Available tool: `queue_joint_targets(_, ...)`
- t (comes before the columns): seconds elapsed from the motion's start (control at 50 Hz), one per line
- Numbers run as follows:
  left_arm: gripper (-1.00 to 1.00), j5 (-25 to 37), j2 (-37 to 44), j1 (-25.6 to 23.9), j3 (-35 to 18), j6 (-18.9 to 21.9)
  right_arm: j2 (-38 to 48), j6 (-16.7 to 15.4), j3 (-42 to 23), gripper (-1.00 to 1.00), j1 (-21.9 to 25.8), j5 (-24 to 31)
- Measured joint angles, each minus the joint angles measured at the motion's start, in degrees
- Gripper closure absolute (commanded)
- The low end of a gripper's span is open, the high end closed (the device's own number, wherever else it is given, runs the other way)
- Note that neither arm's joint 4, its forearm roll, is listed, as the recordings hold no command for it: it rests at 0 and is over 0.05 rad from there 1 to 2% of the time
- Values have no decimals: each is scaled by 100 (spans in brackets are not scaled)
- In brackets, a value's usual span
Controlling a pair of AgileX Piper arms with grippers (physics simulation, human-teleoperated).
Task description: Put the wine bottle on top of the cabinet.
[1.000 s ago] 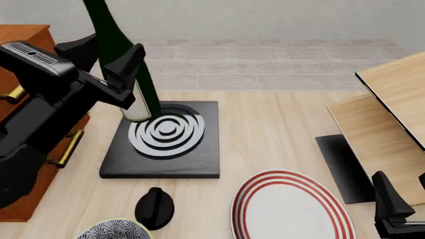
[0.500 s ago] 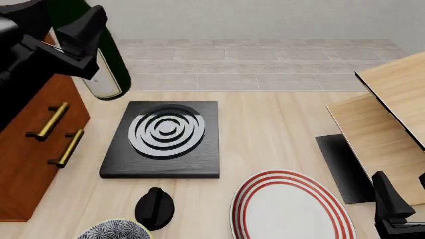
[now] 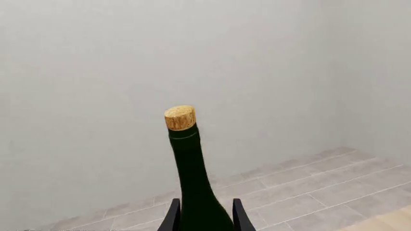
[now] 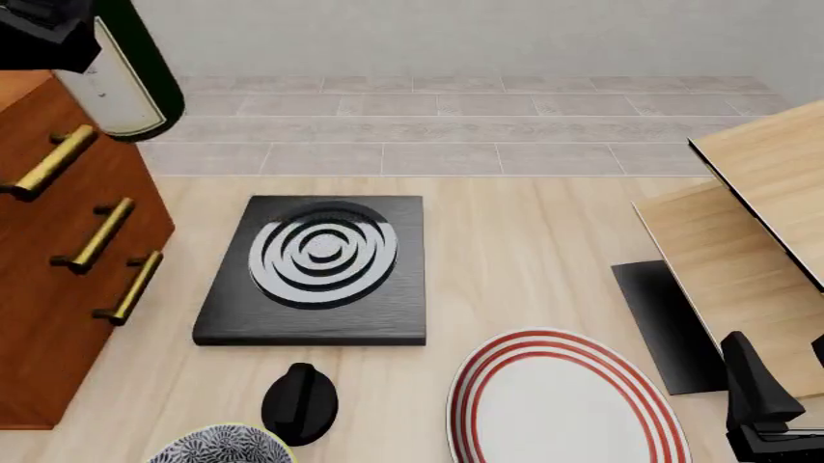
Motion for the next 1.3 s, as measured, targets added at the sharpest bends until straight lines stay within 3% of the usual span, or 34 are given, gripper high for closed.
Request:
queue_joint_targets(0.56,100,685,-205,759,-666,21,0,0,0,-100,0,0)
queue_joint_targets(1.3,100,1212,-188,1566,-1144,131,0,0,0,-100,0,0)
